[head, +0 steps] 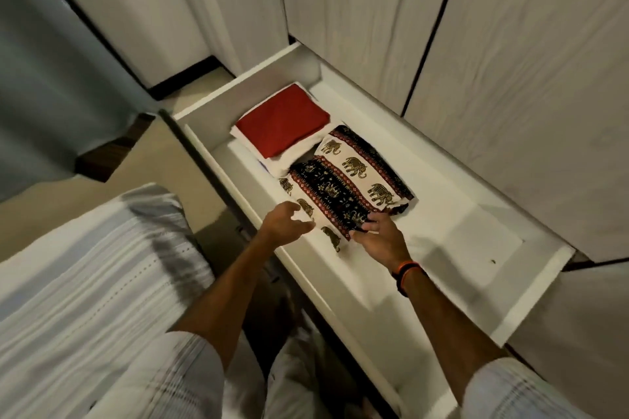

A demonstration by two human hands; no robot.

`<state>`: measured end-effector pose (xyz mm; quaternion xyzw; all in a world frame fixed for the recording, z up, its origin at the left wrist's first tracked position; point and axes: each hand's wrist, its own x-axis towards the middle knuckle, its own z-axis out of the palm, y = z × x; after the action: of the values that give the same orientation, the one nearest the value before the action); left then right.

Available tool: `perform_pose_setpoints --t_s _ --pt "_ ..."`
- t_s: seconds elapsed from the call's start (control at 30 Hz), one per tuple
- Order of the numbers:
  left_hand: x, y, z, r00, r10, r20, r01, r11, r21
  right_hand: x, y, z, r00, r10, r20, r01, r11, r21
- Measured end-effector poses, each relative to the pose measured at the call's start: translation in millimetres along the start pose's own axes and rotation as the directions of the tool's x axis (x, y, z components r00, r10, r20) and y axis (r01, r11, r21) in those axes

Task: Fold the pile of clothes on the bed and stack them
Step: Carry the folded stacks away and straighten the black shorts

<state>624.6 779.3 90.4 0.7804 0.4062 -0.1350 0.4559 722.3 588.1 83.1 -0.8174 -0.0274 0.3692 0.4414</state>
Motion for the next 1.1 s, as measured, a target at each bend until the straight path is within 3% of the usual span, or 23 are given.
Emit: perform_pose_setpoints --t_s 0.27,0.47,0.63,0.83,1.0,1.1 --pt "-90 -96 -42 0.964 -0.192 -0.185 0.127 0.941 -0.313 -55 -28 71 0.965 -0.143 0.219 0.184 0.967 -0.179" --pt "-156 -179 -46 0.862 -0.423 -0.279 0.196 0.787 -0.585 -92 -28 144 0.879 -0.225 0.42 0.358 0.893 -0.272" --pt "-228 -241 -24 0.742 -0.605 -0.288 0.23 0.634 -0.738 -127 -11 193 0.743 -0.188 0.642 0.485 0.812 -0.323" --pt "-330 -301 40 0.529 -0.811 -0.252 0.222 0.418 -0.881 -170 26 240 0.571 -0.103 0.814 0.645 0.67 -0.367" --pt "-388 -343 88 0.396 -0.905 -0.156 0.2 0.251 -0.947 -204 51 289 0.495 0.011 0.869 0.71 0.571 -0.412" --pt "-399 -369 106 0.358 -0.929 -0.089 0.169 0.158 -0.973 -212 66 321 0.49 0.037 0.871 0.747 0.497 -0.442"
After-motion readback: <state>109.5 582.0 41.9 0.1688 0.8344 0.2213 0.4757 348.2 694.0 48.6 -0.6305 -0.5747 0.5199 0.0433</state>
